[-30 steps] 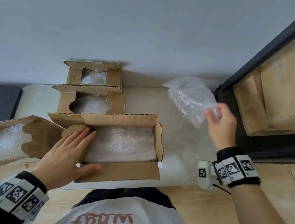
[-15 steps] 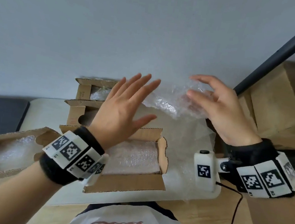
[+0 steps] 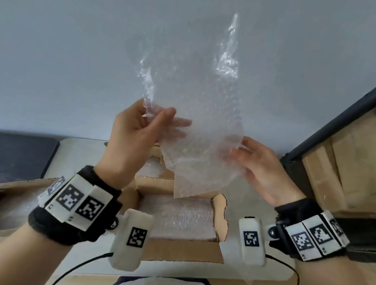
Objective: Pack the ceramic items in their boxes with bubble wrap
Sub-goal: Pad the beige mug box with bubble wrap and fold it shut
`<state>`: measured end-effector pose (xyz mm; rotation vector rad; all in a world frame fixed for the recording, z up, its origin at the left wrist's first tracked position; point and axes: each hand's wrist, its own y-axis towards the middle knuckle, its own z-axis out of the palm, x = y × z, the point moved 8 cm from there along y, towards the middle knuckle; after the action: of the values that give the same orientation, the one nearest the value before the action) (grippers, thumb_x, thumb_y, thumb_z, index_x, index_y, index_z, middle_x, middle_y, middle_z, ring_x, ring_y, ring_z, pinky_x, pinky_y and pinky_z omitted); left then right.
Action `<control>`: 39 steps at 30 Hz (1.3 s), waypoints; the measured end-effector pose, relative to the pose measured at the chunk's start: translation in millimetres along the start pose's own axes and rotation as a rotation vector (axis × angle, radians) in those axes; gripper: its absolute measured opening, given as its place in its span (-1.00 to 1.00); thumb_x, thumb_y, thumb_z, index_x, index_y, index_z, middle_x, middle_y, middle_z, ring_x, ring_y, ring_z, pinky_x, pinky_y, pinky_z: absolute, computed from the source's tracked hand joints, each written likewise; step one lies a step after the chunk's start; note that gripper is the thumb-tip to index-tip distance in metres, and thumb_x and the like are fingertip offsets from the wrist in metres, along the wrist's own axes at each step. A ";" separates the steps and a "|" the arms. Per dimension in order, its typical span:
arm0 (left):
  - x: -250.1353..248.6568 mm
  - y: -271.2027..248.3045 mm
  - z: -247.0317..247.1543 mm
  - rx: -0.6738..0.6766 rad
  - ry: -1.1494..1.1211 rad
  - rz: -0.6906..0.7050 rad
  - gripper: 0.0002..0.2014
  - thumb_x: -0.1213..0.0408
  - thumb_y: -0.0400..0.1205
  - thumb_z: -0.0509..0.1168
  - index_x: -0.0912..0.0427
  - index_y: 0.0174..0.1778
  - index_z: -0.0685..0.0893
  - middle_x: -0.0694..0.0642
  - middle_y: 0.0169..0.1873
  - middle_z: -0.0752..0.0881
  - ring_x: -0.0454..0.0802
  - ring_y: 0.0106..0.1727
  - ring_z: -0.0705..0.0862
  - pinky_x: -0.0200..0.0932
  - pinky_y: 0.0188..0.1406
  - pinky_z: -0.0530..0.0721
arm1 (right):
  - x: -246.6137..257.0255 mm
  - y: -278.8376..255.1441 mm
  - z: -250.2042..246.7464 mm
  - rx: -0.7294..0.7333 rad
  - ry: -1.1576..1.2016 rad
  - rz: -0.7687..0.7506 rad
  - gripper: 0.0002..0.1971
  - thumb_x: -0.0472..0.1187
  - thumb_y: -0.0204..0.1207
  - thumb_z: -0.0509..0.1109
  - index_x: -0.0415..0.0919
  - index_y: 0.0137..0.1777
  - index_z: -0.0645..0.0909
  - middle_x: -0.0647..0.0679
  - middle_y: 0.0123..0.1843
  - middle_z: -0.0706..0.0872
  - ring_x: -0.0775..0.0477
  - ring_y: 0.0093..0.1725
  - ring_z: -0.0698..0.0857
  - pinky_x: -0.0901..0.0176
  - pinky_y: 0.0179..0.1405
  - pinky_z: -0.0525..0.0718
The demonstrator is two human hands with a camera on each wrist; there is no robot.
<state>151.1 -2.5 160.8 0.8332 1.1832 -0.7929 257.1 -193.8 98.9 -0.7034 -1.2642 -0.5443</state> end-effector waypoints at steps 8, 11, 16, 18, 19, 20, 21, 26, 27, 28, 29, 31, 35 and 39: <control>24.9 -11.8 -32.5 -0.076 0.033 -0.139 -0.77 0.23 0.49 0.40 0.32 -0.10 0.61 0.32 -0.19 0.81 0.11 -0.31 0.81 -0.24 -0.52 0.68 | 3.4 17.8 14.9 0.057 -0.175 -0.008 -0.73 -0.17 0.37 0.47 -0.22 0.06 0.70 -0.07 -0.09 0.81 -0.03 -0.10 0.76 0.13 -0.01 0.72; 34.6 -18.6 -50.6 -0.077 0.041 -0.218 -0.48 0.19 0.37 0.56 0.41 0.11 0.56 0.43 -0.08 0.77 0.25 -0.15 0.81 0.00 -0.22 0.74 | 3.7 19.4 16.4 0.105 -0.297 -0.002 -0.90 -0.33 0.52 0.38 -0.19 -0.03 0.70 0.07 -0.12 0.81 0.15 -0.16 0.74 0.35 -0.10 0.67; 47.3 -30.8 -64.4 0.050 0.263 -0.304 -0.36 -0.08 0.19 0.56 -0.04 0.22 0.68 0.07 -0.13 0.84 0.00 -0.08 0.81 -0.16 -0.20 0.76 | -22.0 14.1 42.6 0.432 -0.632 0.111 -0.85 -0.34 0.55 0.38 -0.12 0.02 0.71 0.14 -0.25 0.77 0.28 -0.29 0.66 0.47 -0.25 0.58; 53.4 -32.5 -62.0 0.126 0.552 -0.275 -0.29 -0.21 0.14 0.52 -0.26 0.26 0.59 -0.22 -0.05 0.77 -0.33 -0.03 0.74 -0.34 -0.11 0.69 | -30.0 15.1 49.0 0.485 -0.712 0.126 -0.83 -0.29 0.56 0.40 0.02 -0.03 0.72 0.18 -0.31 0.75 0.30 -0.36 0.61 0.46 -0.34 0.54; 56.7 -33.0 -59.0 0.174 0.677 -0.249 -0.20 -0.25 0.12 0.51 -0.31 0.34 0.49 -0.32 0.10 0.66 -0.39 0.07 0.66 -0.36 0.01 0.63 | -32.5 15.7 51.2 0.505 -0.736 0.123 -0.81 -0.28 0.56 0.40 0.08 -0.06 0.72 0.18 -0.32 0.75 0.28 -0.38 0.59 0.44 -0.35 0.53; 59.7 -33.8 -54.4 0.218 0.747 -0.223 -0.09 -0.25 0.13 0.50 -0.30 0.45 0.37 -0.32 0.24 0.54 -0.36 0.20 0.59 -0.27 0.16 0.59 | -33.8 16.3 53.2 0.521 -0.754 0.121 -0.79 -0.26 0.57 0.40 0.13 -0.07 0.71 0.17 -0.32 0.75 0.25 -0.38 0.58 0.39 -0.36 0.53; 62.7 -34.1 -50.6 0.253 0.796 -0.197 -0.02 -0.25 0.15 0.48 -0.30 0.53 0.26 -0.28 0.35 0.45 -0.25 0.33 0.51 -0.10 0.28 0.54 | -34.4 17.0 54.9 0.531 -0.767 0.119 -0.78 -0.25 0.57 0.40 0.16 -0.08 0.70 0.16 -0.31 0.76 0.22 -0.39 0.56 0.35 -0.36 0.52; 51.3 -30.7 -26.3 0.371 1.202 0.171 -0.37 -0.06 0.38 0.46 -0.21 0.42 0.52 0.14 0.60 0.24 0.22 0.63 0.07 0.36 0.55 0.08 | -32.7 18.6 59.3 0.518 -0.785 0.117 -0.85 -0.21 0.55 0.43 0.09 0.00 0.71 0.11 -0.22 0.78 0.24 -0.37 0.57 0.39 -0.33 0.53; 45.9 -29.3 -21.1 0.382 1.237 0.248 -0.57 0.03 0.43 0.45 -0.08 0.24 0.69 0.17 0.56 0.34 0.26 0.63 0.12 0.36 0.56 0.05 | -31.2 17.8 59.4 0.523 -0.791 0.115 -0.85 -0.20 0.52 0.46 0.04 0.05 0.71 0.17 -0.20 0.78 0.30 -0.34 0.60 0.47 -0.31 0.52; 39.2 -27.8 -17.7 0.371 1.242 0.308 -0.77 0.12 0.47 0.45 0.04 0.03 0.77 0.17 0.47 0.48 0.27 0.59 0.24 0.35 0.56 0.09 | -29.2 16.5 58.3 0.531 -0.819 0.111 -0.78 -0.17 0.46 0.52 0.02 0.09 0.69 0.26 -0.19 0.77 0.34 -0.30 0.64 0.53 -0.28 0.52; 32.8 -26.9 -17.0 0.342 1.223 0.343 -0.89 0.21 0.51 0.45 0.13 -0.11 0.78 0.17 0.34 0.62 0.24 0.49 0.43 0.33 0.53 0.19 | -27.9 14.9 55.6 0.542 -0.866 0.115 -0.70 -0.16 0.39 0.58 0.05 0.11 0.67 0.30 -0.16 0.77 0.35 -0.24 0.67 0.55 -0.25 0.53; 19.1 -26.6 -21.2 0.260 1.152 0.385 -0.96 0.35 0.53 0.45 0.24 -0.19 0.74 0.15 -0.04 0.79 0.17 0.06 0.73 0.22 0.29 0.50 | -25.0 13.8 46.4 0.525 -0.961 0.111 -0.65 -0.21 0.32 0.63 0.10 0.06 0.66 0.23 -0.09 0.77 0.29 -0.15 0.71 0.56 -0.20 0.55; -4.8 -33.6 -33.1 0.117 1.183 0.489 -0.90 0.32 0.51 0.42 0.28 -0.26 0.72 0.09 -0.37 0.75 0.14 -0.31 0.69 -0.14 -0.22 0.49 | 21.0 8.8 14.7 0.030 -1.067 -0.291 -0.85 -0.33 0.41 0.54 -0.11 -0.06 0.76 -0.01 -0.12 0.80 0.06 -0.16 0.75 0.46 -0.13 0.57; -2.6 -61.8 -33.6 0.201 1.237 0.674 -0.87 0.45 0.53 0.36 0.30 -0.35 0.69 0.11 -0.30 0.77 0.14 -0.30 0.71 0.04 -0.24 0.63 | 35.5 -42.8 22.0 -0.193 -1.270 -0.895 -0.92 -0.44 0.46 0.44 -0.32 -0.22 0.73 -0.14 -0.10 0.80 -0.11 -0.24 0.75 0.05 -0.27 0.74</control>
<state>81.5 -2.3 149.5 1.8852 1.6989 0.2784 220.0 -206.2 144.1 -0.6012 -2.7981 -1.0043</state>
